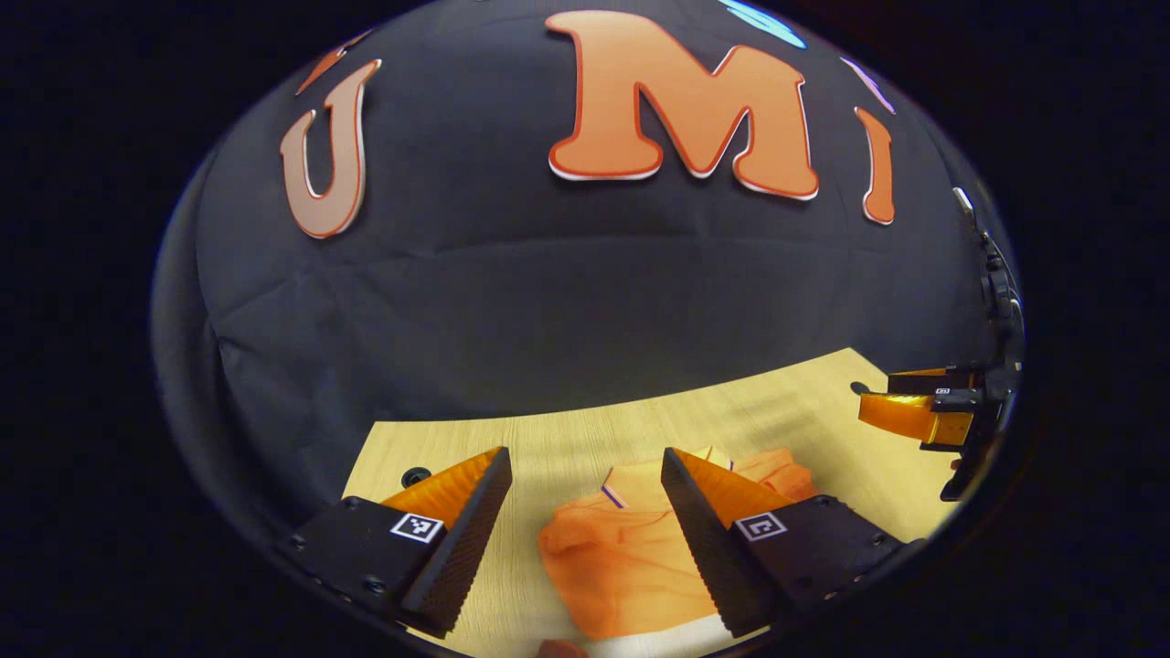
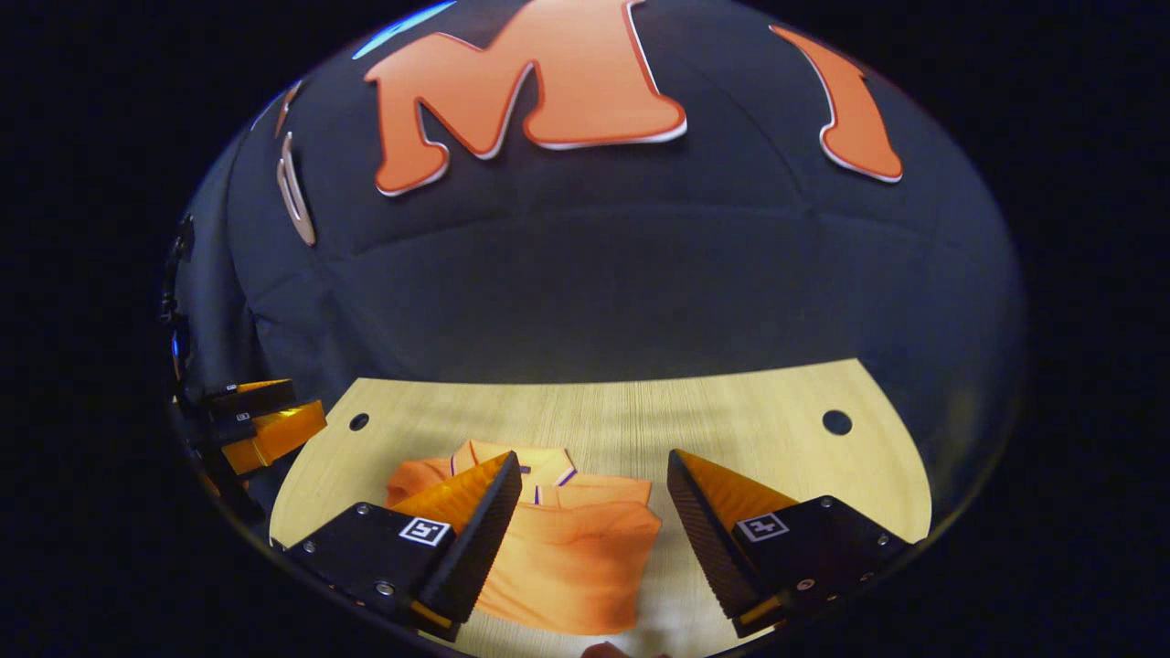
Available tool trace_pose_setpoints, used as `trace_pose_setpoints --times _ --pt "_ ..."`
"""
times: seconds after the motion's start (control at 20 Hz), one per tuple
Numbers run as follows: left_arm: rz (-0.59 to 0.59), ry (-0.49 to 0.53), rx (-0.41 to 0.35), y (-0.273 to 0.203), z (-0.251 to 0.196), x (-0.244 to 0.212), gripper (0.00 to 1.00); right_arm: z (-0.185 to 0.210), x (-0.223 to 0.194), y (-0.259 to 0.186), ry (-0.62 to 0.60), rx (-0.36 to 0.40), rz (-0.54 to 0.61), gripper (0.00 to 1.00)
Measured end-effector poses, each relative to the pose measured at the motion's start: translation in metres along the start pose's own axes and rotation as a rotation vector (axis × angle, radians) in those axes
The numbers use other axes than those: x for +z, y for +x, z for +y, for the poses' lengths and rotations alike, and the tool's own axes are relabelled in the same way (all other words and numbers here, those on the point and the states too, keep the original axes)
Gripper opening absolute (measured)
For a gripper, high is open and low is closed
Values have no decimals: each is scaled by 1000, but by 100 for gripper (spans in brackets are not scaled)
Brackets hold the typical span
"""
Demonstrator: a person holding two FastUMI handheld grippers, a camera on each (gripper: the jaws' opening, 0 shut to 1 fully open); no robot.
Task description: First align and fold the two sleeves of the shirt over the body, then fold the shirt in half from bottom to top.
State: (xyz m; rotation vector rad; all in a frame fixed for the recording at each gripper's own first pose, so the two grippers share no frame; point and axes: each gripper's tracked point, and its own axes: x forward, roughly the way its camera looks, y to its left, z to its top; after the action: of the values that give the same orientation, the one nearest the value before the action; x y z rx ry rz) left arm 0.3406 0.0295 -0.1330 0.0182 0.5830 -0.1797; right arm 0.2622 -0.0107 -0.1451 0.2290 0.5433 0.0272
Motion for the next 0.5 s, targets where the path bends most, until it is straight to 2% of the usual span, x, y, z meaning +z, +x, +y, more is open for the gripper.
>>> trace_pose_setpoints --times 0.15,0.35,0.5 --pt "-88 4 18 -43 -5 17 100 10 23 -42 -30 3 -115 98" --pt "-214 -15 49 -105 -14 41 99 6 70 -110 -75 -19 -301 98" --pt "-289 -36 74 -148 -14 50 99 12 85 -157 -100 -24 -425 97"
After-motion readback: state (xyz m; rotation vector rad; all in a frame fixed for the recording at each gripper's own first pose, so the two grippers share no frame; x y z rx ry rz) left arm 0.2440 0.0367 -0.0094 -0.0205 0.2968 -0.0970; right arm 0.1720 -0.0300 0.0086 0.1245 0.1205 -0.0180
